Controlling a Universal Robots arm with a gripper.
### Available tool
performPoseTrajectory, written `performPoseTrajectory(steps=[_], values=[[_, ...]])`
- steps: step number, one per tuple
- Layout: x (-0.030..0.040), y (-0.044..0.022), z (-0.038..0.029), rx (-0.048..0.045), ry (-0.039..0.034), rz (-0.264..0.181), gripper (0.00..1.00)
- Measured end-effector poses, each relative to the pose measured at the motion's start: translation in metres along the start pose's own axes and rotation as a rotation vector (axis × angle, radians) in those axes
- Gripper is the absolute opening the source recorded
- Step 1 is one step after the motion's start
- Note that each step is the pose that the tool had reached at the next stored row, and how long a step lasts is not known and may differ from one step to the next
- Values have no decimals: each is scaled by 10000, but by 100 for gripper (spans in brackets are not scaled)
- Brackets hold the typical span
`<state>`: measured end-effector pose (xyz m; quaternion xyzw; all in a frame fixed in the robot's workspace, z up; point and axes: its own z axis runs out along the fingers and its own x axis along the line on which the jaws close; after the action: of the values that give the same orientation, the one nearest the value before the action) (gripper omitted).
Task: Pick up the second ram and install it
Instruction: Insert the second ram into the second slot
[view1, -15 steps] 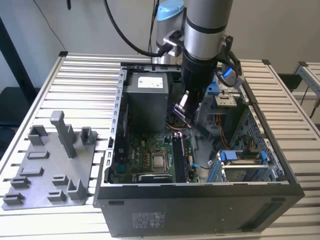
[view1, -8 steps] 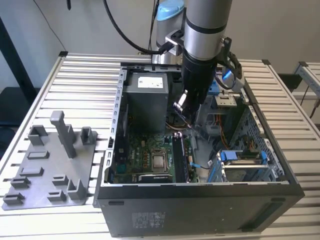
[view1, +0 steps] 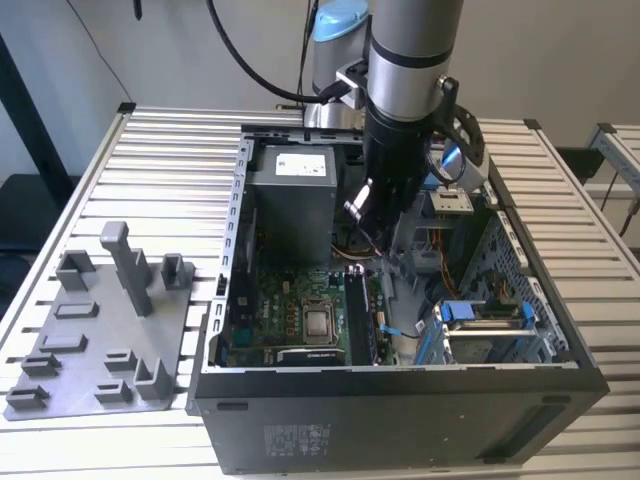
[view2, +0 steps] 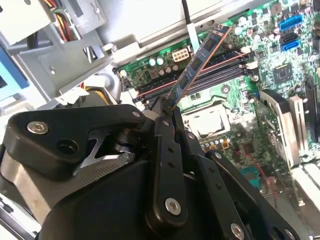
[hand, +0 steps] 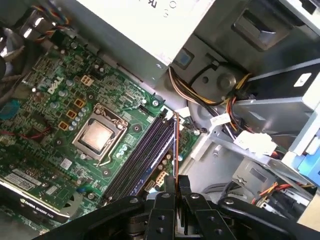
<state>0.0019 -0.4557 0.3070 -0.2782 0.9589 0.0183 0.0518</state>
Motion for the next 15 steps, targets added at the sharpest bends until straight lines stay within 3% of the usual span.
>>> performPoseTrajectory(steps=[10, 15], values=[[1, 0, 10, 154, -7, 1391, 14], [1, 0, 10, 163, -7, 1478, 14]])
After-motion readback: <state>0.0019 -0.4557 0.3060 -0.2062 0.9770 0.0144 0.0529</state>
